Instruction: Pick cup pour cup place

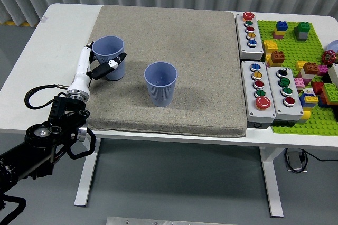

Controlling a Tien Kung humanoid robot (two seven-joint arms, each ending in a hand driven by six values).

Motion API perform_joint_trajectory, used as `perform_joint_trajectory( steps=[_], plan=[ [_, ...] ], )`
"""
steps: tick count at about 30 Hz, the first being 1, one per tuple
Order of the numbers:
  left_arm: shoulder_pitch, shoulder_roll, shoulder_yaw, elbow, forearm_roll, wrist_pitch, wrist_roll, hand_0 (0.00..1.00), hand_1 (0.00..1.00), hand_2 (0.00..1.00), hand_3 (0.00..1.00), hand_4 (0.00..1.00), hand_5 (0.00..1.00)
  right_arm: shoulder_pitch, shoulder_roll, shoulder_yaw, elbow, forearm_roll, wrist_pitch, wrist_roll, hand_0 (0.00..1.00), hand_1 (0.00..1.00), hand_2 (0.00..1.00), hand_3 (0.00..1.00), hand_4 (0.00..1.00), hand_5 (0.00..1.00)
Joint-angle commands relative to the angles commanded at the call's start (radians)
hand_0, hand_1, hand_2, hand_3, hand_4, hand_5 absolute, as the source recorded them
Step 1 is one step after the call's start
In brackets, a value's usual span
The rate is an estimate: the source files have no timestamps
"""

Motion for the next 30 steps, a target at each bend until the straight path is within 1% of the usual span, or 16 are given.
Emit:
perform_joint_trajectory(
  steps=[5, 6, 17, 18, 30],
  plan=[
    [0.002, 0.000, -0.004, -0.002, 0.013, -0.002, 0.001, 0.653, 0.693, 0.786, 0.723, 0.911, 0.341, -0.001, 0.000, -0.001, 0.000, 0.002, -0.001, -0.001, 0.695, 0.669, 0.608, 0.611, 0.002, 0.321],
    [0.003, 0.001, -0.005, -0.003, 0.015, -0.003, 0.001, 0.672, 0.710, 0.805, 0.763, 0.916, 0.352, -0.001, 0.000, -0.002, 0.000, 0.003, -0.001, -0.001, 0.695, 0.669, 0.608, 0.612, 0.002, 0.323],
    [0.006, 0.003, -0.020, -0.016, 0.044, -0.007, 0.001, 0.676, 0.730, 0.825, 0.781, 0.920, 0.351, -0.003, 0.000, -0.002, 0.000, 0.002, 0.001, 0.000, 0.695, 0.669, 0.608, 0.612, 0.002, 0.325],
    [0.006, 0.003, -0.022, -0.017, 0.047, -0.007, 0.001, 0.691, 0.737, 0.853, 0.841, 0.932, 0.356, -0.003, 0.000, -0.001, -0.001, 0.002, 0.001, 0.000, 0.695, 0.669, 0.608, 0.612, 0.002, 0.325],
    [0.006, 0.006, -0.024, -0.021, 0.059, -0.012, 0.004, 0.703, 0.742, 0.856, 0.849, 0.951, 0.366, 0.003, -0.001, -0.003, -0.001, 0.007, 0.001, 0.001, 0.695, 0.669, 0.608, 0.612, 0.002, 0.324]
  ],
)
